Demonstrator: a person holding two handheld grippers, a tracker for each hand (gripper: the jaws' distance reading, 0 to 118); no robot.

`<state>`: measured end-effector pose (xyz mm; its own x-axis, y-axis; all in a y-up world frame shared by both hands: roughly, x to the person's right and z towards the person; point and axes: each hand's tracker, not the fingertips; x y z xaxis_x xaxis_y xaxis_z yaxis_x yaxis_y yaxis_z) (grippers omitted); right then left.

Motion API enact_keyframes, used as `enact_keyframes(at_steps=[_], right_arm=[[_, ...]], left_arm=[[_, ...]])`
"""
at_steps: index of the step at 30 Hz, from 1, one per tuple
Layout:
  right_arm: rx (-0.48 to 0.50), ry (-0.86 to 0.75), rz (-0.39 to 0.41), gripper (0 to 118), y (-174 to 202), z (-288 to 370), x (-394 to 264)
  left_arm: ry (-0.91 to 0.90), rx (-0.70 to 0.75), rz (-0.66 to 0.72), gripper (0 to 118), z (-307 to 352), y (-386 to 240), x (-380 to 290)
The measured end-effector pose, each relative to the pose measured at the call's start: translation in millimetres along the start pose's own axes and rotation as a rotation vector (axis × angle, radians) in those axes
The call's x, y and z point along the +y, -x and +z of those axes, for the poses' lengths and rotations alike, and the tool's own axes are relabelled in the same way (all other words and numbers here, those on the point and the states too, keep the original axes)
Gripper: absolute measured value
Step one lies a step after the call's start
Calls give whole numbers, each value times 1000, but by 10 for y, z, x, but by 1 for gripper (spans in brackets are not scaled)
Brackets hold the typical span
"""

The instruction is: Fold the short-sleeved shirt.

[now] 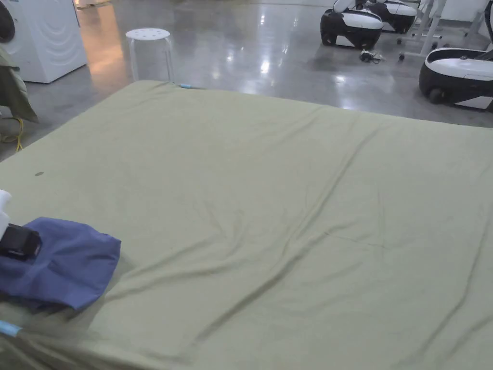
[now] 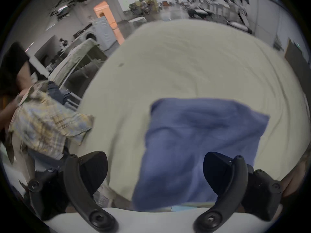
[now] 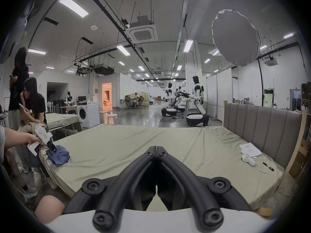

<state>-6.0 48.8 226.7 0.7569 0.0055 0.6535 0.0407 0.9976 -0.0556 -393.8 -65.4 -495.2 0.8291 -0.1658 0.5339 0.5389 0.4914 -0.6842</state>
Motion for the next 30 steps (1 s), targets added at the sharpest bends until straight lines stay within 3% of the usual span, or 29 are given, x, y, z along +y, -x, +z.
enact_keyframes(at_steps=[4,8,9,11,12,13,16,18,21,25,30], right_arm=[[18,-18,-26,0,-159,122,-24],[10,-34,-33,0,-207,186,-4],[-13,-38,-19,0,-200,201,20],[-67,-44,43,0,-227,226,61],[-101,-46,65,0,-247,245,80],[-126,-44,78,0,-245,259,100],[-175,-31,95,0,-283,300,92],[-195,-21,99,0,-279,389,35],[-209,-49,83,0,-261,572,-64],[-175,-48,78,0,-300,632,-87],[-186,-48,76,0,-349,600,-104]], left_arm=[[-233,-113,237,112,812,123,-67],[-432,-258,112,108,1762,-353,-262],[-500,-271,63,99,2010,-563,-370],[-700,-247,37,28,2481,-1023,-641],[-806,-199,48,8,2672,-1275,-799],[-876,-182,27,8,2822,-1460,-927],[-1062,-321,48,7,3222,-2061,-1418],[-1140,-284,140,7,3421,-2507,-1812],[-1248,-246,65,5,3495,-2932,-2209],[-1170,-265,-93,5,3457,-3178,-2233],[-1202,-234,-101,5,3457,-3250,-2202]])
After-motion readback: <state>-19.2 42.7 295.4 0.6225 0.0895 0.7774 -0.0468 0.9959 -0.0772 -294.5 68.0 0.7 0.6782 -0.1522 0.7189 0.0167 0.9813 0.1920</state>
